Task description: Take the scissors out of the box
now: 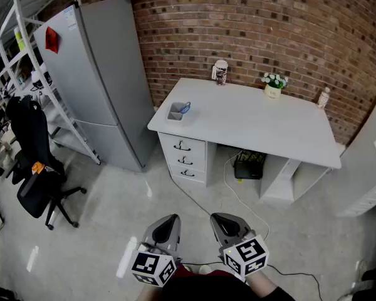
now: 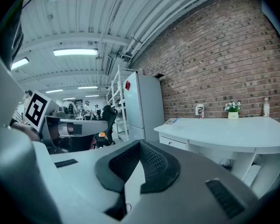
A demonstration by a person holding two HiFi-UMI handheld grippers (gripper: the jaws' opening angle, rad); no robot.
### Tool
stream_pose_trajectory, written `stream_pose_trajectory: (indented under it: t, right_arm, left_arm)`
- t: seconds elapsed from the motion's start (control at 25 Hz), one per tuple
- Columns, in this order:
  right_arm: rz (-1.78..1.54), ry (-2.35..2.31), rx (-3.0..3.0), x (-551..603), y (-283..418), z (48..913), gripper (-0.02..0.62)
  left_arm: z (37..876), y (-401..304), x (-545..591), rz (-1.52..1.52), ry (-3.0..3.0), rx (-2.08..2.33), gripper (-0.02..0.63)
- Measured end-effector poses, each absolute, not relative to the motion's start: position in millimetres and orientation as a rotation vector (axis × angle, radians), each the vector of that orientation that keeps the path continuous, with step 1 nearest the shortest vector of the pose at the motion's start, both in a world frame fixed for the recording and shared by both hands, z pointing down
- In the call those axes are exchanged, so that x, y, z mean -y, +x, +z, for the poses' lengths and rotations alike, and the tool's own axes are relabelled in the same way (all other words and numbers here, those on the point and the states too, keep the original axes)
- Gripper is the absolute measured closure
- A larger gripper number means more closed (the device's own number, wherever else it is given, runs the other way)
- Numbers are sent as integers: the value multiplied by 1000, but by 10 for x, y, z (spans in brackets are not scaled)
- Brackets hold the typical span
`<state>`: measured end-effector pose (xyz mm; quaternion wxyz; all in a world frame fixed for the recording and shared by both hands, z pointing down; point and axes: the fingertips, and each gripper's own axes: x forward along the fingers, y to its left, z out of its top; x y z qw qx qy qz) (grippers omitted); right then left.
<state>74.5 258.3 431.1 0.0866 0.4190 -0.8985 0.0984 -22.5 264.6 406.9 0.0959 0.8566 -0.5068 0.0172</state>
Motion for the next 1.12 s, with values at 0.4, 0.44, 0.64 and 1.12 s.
stream_pose_trajectory:
  t: [0.4, 0.44, 0.64, 1.12]
  right_arm:
    - [312, 1279, 2678, -2663, 915, 4355, 588]
    - [321, 1284, 2677, -2661, 938, 4366, 588]
    - [349, 1297, 2672, -2641, 1007, 4386, 586]
    - [332, 1288, 2689, -2393, 892, 4351, 586]
  left_arm:
    - [4146, -110, -2734, 87, 2534, 1503, 603]
    - [4155, -102, -2738, 87, 2532, 1506, 603]
    - [4139, -118, -2712, 99, 2524, 1546, 603]
    - [4151, -267, -2398, 88, 2502, 1578, 603]
